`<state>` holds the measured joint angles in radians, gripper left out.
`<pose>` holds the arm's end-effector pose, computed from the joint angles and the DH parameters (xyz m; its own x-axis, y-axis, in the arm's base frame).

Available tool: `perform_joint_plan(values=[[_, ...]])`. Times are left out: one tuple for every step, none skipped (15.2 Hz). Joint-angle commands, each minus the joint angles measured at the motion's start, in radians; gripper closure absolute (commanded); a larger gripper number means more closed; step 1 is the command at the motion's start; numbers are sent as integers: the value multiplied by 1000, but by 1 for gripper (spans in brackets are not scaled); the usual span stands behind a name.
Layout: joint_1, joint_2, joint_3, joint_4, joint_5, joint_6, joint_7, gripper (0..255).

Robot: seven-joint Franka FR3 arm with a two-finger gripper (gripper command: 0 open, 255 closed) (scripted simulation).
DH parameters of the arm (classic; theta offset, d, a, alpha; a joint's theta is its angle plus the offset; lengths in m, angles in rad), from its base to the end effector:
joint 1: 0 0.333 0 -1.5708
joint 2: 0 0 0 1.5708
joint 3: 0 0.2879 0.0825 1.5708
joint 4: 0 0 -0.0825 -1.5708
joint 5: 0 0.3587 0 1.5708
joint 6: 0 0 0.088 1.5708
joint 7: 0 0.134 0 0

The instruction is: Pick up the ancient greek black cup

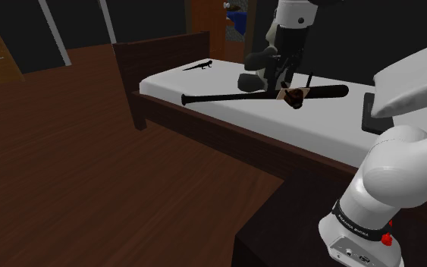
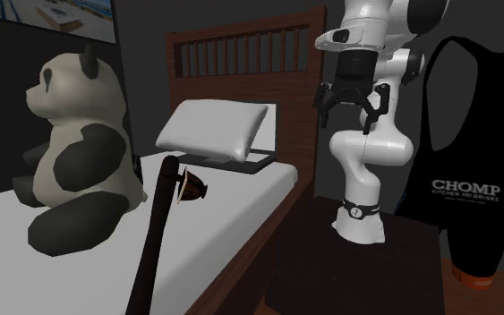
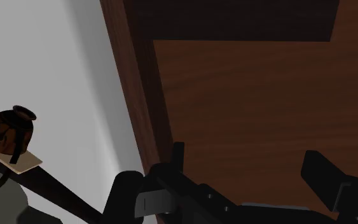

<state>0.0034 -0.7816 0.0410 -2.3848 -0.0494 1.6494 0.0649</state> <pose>0.3110 0.0097 0.5366 0.9984 -0.0270 0.0505 -0.0308 -0.9967 0.0750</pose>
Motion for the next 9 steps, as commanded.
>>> perform_joint_plan(values=[[0, 0, 0, 0, 0, 0, 0, 0], [-8, 9, -24, -3, -11, 14, -24, 0], [-15, 19, -48, -5, -22, 28, -49, 0], [-23, 31, -72, -5, -32, 42, -73, 0], [-30, 45, -95, -4, -42, 57, -97, 0], [-37, 59, -119, -2, -52, 71, -121, 0], [-44, 75, -143, 2, -60, 86, -145, 0], [-50, 93, -166, 6, -68, 100, -170, 0], [-56, 112, -190, 12, -75, 115, -194, 0]])
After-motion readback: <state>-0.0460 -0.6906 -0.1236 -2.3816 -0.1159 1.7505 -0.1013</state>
